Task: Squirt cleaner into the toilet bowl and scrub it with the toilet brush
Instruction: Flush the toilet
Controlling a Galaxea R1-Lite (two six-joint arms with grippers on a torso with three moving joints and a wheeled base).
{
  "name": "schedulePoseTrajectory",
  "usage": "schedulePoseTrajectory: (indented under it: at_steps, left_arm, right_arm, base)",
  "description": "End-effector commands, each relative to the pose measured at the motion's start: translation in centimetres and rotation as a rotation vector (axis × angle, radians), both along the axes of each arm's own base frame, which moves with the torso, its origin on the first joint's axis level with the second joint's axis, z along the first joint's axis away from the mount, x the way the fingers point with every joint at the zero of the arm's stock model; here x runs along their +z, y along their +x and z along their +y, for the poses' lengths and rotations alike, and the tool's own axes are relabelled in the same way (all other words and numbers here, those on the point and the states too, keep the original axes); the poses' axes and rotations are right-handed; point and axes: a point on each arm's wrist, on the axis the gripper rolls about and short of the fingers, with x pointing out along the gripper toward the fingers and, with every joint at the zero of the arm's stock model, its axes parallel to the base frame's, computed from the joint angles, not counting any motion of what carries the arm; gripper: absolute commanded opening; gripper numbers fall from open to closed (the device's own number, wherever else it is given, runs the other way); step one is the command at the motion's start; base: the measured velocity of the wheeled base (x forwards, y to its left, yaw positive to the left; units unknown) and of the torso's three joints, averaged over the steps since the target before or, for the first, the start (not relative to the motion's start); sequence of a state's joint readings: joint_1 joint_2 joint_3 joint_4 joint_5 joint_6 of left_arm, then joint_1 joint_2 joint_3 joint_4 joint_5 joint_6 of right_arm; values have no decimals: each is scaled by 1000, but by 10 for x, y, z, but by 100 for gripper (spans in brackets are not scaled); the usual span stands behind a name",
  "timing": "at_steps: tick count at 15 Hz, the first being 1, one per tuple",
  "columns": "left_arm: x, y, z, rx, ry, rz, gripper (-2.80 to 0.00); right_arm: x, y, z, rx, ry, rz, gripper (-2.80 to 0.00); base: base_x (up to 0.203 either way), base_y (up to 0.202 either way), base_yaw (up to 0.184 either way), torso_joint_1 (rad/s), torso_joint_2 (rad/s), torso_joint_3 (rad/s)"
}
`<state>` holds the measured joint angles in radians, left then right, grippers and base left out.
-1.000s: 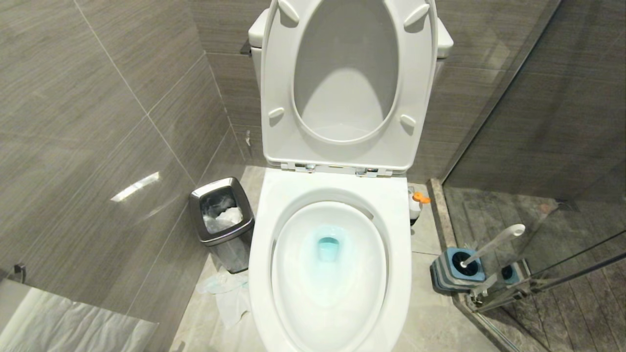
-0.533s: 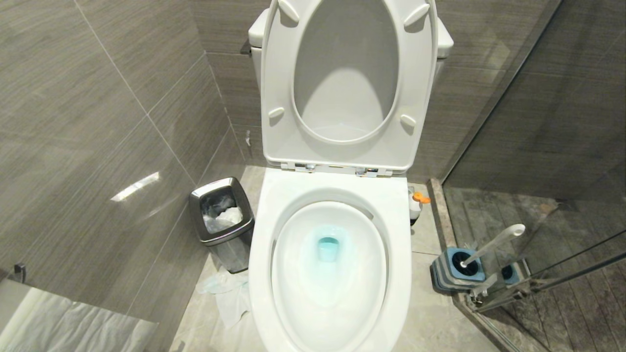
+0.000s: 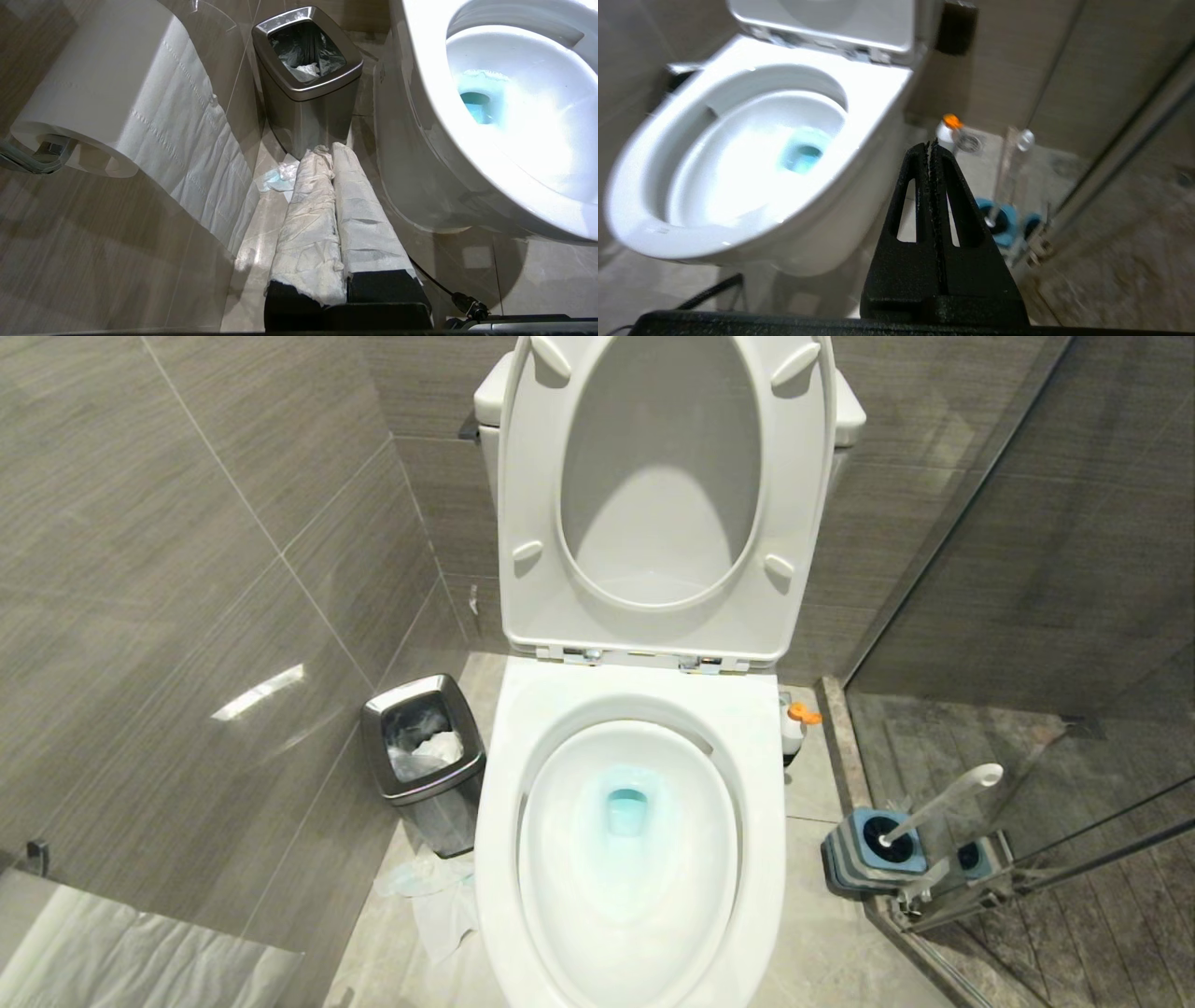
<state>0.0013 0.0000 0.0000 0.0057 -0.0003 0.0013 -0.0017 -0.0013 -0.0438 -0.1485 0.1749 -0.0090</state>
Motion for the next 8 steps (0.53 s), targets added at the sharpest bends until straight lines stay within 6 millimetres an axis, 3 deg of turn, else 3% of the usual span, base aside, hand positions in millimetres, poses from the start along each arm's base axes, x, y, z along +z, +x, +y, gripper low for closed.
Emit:
schedulePoseTrajectory:
  at_steps: [1, 5, 8]
  left_arm:
    - [0, 0, 0, 1, 0, 0, -280]
    - [0, 0, 0, 1, 0, 0, -280]
    - [0, 0, 0, 1, 0, 0, -280]
  right_arm:
    - [-12, 5, -1, -52, -27, 39, -280]
    - [-22, 6, -4, -180, -175, 128, -280]
    - [-23, 6, -3, -173, -161, 132, -280]
  base:
    - [0, 0, 0, 0, 0, 0]
    - [0, 0, 0, 0, 0, 0]
    - [0, 0, 0, 0, 0, 0]
